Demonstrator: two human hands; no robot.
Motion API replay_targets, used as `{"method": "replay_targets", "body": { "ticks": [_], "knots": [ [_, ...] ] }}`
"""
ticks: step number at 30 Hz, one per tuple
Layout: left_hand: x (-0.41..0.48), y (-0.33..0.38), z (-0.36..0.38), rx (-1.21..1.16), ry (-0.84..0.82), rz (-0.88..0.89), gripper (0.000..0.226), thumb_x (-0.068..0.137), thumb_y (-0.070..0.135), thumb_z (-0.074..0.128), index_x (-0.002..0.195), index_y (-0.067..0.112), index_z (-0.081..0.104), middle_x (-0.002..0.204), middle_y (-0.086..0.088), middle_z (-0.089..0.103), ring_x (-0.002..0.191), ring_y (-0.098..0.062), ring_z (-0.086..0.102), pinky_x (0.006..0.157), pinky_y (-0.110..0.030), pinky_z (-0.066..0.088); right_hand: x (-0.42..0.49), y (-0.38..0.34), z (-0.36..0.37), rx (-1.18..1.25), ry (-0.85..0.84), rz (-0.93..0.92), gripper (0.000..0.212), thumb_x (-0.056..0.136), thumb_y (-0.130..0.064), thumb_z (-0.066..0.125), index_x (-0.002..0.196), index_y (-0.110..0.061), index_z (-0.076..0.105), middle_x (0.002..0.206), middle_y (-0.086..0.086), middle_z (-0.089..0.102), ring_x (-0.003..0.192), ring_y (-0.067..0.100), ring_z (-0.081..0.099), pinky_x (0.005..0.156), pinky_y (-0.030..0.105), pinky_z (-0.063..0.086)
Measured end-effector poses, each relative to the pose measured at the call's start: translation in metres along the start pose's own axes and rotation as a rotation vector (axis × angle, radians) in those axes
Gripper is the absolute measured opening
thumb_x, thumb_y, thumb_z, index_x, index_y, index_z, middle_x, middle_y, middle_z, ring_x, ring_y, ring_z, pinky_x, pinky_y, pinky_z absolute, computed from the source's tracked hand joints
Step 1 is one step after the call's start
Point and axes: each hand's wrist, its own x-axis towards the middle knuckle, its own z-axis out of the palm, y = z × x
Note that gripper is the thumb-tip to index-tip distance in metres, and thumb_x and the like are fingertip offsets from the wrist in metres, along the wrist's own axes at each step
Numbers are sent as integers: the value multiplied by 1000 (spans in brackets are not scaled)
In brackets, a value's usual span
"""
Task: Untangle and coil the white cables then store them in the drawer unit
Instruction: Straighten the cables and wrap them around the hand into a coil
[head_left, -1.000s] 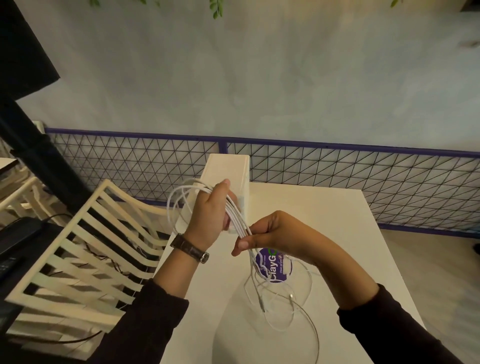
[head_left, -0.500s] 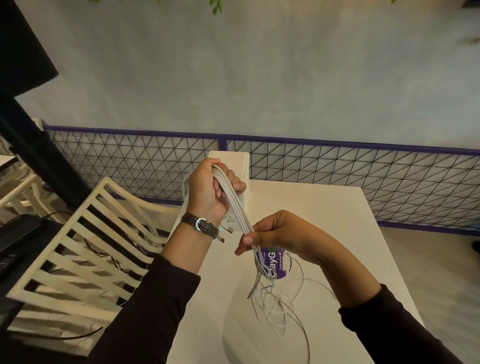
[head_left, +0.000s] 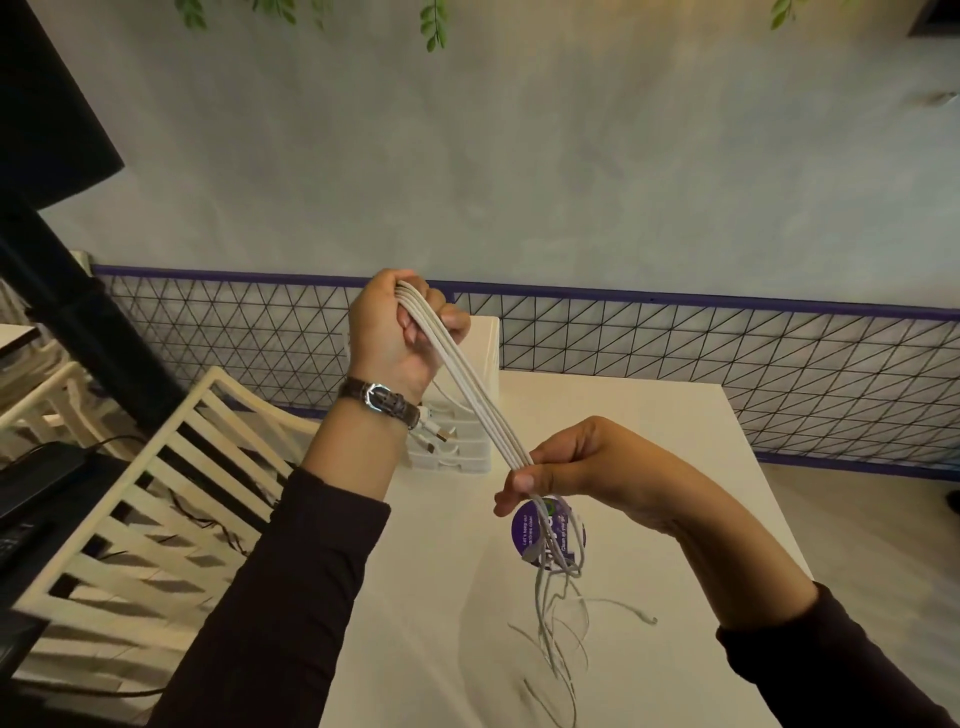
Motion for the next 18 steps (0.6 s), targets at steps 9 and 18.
{"method": "replay_targets", "body": {
  "ticks": [9, 18],
  "knots": [
    [9, -15, -46, 48, 89, -67, 60, 92, 16, 33, 32, 18, 35, 28, 7, 25, 25, -7, 24, 38, -13, 30, -12, 37, 7, 146, 114, 78, 18, 81, -25, 64, 80, -11, 76, 80, 6, 75, 75, 26, 69, 73, 33, 55],
    [4, -13, -58, 73, 81, -78, 59, 93, 18, 35, 34, 19, 36, 30, 8, 27, 27, -5, 26, 40, -14, 31, -6, 40, 23, 470, 129, 32, 19, 88, -21, 55, 101, -15, 67, 63, 10, 57, 52, 22, 46, 49, 27, 38]
  ]
}}
